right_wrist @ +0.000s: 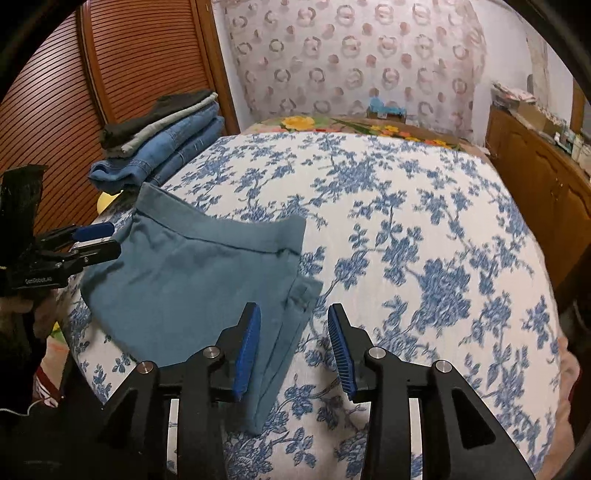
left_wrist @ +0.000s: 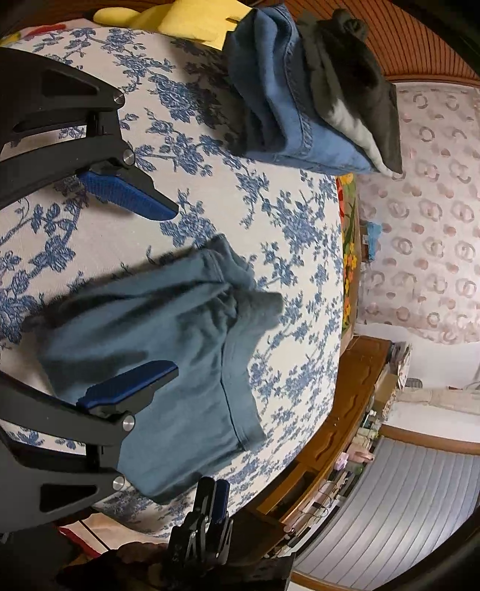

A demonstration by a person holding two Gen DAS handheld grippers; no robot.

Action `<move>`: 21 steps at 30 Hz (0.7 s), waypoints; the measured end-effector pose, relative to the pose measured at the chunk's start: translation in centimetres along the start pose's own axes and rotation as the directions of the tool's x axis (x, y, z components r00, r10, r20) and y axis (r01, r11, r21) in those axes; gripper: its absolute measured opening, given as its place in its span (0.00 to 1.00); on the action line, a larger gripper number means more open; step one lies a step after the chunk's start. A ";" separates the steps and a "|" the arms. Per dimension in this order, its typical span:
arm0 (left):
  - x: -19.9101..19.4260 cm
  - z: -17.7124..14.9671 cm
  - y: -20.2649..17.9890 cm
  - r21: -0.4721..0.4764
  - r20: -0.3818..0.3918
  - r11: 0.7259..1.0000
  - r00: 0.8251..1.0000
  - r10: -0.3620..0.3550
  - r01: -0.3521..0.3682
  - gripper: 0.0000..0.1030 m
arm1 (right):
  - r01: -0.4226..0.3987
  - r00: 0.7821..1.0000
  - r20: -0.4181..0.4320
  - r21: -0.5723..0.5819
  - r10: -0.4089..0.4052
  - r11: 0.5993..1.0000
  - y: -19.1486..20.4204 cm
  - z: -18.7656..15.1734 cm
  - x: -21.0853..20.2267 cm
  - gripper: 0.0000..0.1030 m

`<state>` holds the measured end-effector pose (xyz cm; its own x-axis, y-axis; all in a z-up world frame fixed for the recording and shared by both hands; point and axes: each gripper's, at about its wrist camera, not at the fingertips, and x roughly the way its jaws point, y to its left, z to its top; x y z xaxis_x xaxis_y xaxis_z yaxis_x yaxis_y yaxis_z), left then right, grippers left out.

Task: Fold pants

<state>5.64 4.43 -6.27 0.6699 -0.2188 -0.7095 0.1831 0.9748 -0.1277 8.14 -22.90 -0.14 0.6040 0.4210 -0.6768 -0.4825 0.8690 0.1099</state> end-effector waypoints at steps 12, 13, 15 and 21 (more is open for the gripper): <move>0.3 -0.4 0.4 -0.008 -0.015 1.000 1.000 0.011 -0.011 0.77 | -0.005 1.000 -0.031 0.012 0.006 1.000 0.4 0.3 2.3 0.44; 0.4 -0.3 0.4 -0.007 -0.016 1.000 1.000 0.010 -0.010 0.77 | -0.005 1.000 -0.030 0.010 0.005 1.000 0.4 0.4 2.5 0.44; 0.4 -0.3 0.4 -0.007 -0.018 1.000 1.000 0.010 -0.011 0.77 | 0.003 1.000 -0.031 0.002 -0.003 1.000 0.5 0.6 2.9 0.44; 0.9 0.0 0.4 -0.010 -0.024 1.000 1.000 0.008 -0.008 0.77 | 0.028 0.999 -0.019 -0.018 -0.028 0.999 1.0 0.9 3.8 0.44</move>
<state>6.32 4.60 -7.00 0.6535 -0.2102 -0.7271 0.1709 0.9768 -0.1288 10.52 -20.19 -1.90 0.6051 0.3915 -0.6932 -0.4767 0.8756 0.0783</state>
